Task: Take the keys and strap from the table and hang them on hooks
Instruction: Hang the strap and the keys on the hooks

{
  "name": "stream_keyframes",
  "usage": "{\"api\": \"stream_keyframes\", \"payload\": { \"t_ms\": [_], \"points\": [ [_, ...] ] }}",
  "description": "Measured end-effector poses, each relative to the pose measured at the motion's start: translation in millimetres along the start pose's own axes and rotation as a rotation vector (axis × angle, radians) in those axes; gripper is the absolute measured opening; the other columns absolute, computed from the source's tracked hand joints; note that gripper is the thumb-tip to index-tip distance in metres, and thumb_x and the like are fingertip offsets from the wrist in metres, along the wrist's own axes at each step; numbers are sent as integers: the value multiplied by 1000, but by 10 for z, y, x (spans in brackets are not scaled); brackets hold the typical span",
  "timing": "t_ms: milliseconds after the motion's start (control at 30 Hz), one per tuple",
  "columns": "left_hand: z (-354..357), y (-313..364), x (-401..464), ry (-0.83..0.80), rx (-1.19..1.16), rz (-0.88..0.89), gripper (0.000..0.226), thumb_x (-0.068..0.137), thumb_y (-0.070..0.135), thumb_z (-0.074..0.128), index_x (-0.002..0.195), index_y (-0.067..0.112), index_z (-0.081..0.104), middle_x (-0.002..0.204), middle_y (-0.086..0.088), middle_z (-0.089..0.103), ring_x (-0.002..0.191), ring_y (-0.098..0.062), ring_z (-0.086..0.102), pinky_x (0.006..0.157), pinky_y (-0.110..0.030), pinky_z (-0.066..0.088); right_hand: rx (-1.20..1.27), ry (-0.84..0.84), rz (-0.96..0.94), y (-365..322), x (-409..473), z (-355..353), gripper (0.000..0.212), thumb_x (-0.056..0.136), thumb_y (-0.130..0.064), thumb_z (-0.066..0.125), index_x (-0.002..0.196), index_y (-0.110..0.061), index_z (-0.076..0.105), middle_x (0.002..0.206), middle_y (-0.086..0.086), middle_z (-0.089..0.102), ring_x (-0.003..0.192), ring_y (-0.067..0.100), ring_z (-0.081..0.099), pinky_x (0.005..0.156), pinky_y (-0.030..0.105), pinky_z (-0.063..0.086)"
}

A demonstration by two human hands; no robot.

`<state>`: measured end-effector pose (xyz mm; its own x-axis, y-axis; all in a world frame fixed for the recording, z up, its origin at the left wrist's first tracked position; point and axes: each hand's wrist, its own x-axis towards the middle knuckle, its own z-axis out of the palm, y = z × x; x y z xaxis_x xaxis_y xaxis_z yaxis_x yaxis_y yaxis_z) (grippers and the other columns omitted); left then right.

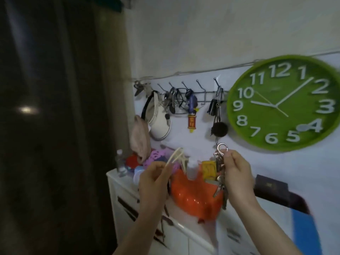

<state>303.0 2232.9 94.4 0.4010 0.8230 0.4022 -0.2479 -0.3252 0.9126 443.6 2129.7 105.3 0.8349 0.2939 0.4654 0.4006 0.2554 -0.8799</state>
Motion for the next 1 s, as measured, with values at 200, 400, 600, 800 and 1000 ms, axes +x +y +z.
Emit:
{"api": "stream_keyframes", "payload": {
  "t_ms": [200,400,600,800,1000],
  "points": [
    [-98,-281,1201,-81,-61,42,19,85,12,63,68,3,64,69,-22,63,66,-33,60,64,-48,50,-35,112,-65,205,645,780,28,94,-30,44,77,-16,61,65,5,63,64,32,53,68,54,46],
    [-59,-387,2345,-162,-184,-24,10,80,18,70,72,13,69,59,1,63,55,-17,57,54,-28,49,-36,164,-91,157,1257,1412,30,95,-25,44,70,-15,56,63,5,46,65,26,44,73,68,47],
    [339,-411,3361,-319,-363,-61,12,81,15,70,70,22,68,58,0,59,31,-2,47,30,-14,33,-132,318,-211,227,1924,1755,35,94,-26,48,61,-20,54,52,-6,46,52,14,42,53,34,38],
    [912,-233,4085,-417,-549,-204,4,82,15,69,78,15,68,57,1,64,32,0,52,30,-11,35,-276,451,-259,189,2562,1946,38,95,-24,46,57,-21,48,49,-11,41,43,0,37,43,16,37],
    [1371,-104,4543,-410,-618,-291,10,81,18,70,87,10,69,67,-1,65,34,-1,58,30,-13,37,-302,506,-259,43,3071,2025,26,95,-24,46,82,-11,65,69,4,59,57,10,52,51,25,47]
  ]
}}
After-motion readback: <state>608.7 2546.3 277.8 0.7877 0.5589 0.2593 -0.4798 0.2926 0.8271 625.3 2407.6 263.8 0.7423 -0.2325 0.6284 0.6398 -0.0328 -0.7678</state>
